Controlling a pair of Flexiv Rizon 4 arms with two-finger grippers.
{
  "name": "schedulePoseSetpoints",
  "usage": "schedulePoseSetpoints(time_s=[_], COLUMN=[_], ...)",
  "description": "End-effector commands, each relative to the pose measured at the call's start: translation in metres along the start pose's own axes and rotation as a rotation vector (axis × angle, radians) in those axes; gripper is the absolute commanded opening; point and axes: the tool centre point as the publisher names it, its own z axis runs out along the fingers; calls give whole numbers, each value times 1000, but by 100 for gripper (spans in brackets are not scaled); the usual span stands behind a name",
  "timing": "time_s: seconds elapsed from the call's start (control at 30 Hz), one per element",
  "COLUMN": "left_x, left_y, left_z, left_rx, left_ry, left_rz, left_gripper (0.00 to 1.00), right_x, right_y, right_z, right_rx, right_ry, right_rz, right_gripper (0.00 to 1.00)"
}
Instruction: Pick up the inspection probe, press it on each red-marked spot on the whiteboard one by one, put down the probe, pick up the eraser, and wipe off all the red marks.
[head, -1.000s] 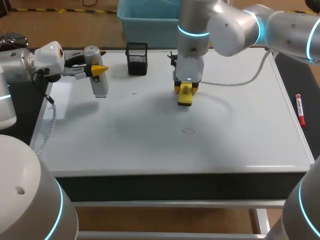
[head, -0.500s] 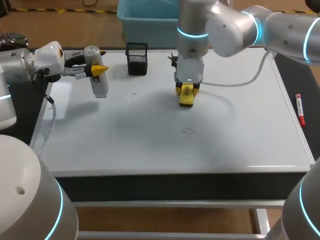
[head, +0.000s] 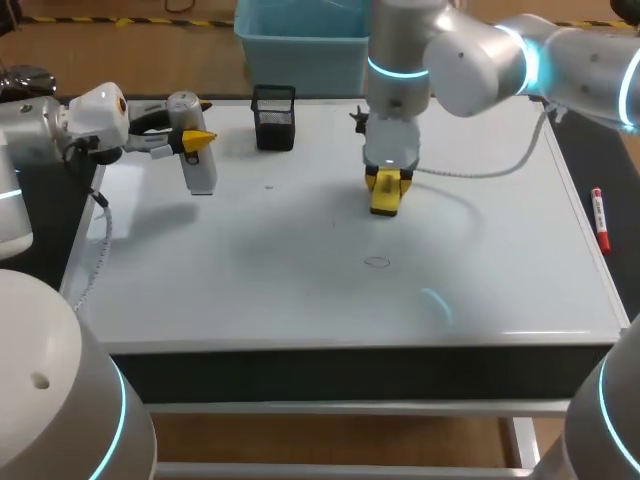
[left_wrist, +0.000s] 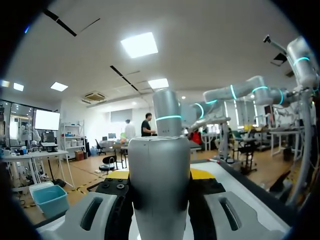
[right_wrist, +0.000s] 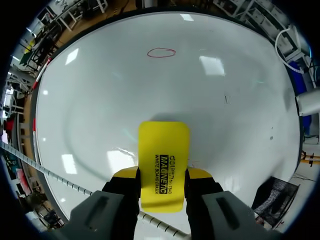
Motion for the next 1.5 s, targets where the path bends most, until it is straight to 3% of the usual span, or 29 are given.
schedulePoseSetpoints(time_s=[0.03,0.33,0.57,0.8,1.1,1.5], left_x=[-1,-1,-1,-1,-1,-1], left_y=[0,0,0,0,0,0], left_z=[0,0,0,0,0,0], left_rx=[1,1,1,1,1,1], left_ry=[1,1,1,1,1,1], left_rz=[1,1,1,1,1,1], left_gripper=[0,0,0,0,0,0], right_x=[20,53,54,27,-23,-48], right_y=[0,-8,-3,8,25,27], right_z=[-1,-10,-30,-41,-26,-11], right_rx=[7,33,91,120,118,111], right_ry=[-6,6,9,-10,-12,-28], right_rz=[14,95,100,35,-87,-173], right_gripper=[0,0,0,0,0,0])
